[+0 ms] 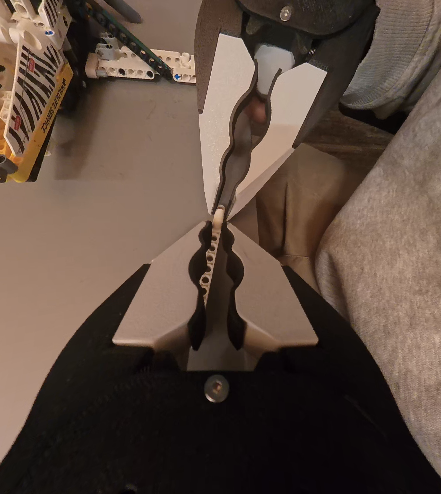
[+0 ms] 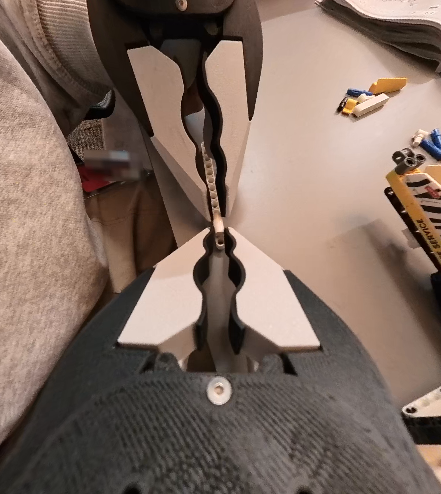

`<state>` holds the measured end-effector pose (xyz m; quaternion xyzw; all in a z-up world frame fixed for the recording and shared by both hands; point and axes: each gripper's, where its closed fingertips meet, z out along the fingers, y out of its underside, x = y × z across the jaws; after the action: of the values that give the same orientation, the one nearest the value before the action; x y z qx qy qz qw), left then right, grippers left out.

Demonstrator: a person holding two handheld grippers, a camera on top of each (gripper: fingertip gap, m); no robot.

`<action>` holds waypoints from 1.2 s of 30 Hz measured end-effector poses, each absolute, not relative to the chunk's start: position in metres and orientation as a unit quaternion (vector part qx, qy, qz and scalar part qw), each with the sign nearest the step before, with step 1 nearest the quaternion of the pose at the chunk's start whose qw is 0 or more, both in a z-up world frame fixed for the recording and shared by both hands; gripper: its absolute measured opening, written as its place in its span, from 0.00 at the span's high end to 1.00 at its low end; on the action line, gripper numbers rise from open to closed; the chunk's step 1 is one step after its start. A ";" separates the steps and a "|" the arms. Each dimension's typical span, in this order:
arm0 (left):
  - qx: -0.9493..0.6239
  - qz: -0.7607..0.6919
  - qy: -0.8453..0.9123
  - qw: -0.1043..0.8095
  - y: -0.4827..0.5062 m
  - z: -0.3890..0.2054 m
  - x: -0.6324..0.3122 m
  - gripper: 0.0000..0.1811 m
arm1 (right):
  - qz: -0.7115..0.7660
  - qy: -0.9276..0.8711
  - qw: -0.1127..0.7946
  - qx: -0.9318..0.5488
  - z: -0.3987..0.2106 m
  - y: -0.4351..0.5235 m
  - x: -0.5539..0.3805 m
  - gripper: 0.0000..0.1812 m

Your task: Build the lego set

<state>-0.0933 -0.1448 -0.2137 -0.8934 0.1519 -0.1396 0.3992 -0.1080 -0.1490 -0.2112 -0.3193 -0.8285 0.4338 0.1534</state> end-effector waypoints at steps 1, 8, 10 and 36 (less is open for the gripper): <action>-0.893 -0.139 0.152 0.399 -0.145 -0.214 -0.093 0.96 | 0.434 -0.828 0.154 -0.319 -0.211 -0.149 -0.108 0.97; -0.893 -0.133 0.155 0.400 -0.145 -0.214 -0.093 0.96 | 0.434 -0.827 0.158 -0.320 -0.211 -0.149 -0.109 0.97; -0.893 -0.130 0.156 0.401 -0.144 -0.214 -0.093 0.96 | 0.435 -0.825 0.159 -0.323 -0.211 -0.149 -0.109 0.97; -0.894 -0.118 0.152 0.404 -0.143 -0.214 -0.094 0.96 | 0.440 -0.815 0.172 -0.335 -0.212 -0.148 -0.110 0.97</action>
<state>-0.0940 -0.1432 -0.2140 -0.8944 0.1522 -0.1179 0.4037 -0.1100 -0.1475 -0.2115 -0.3346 -0.8150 0.4405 0.1725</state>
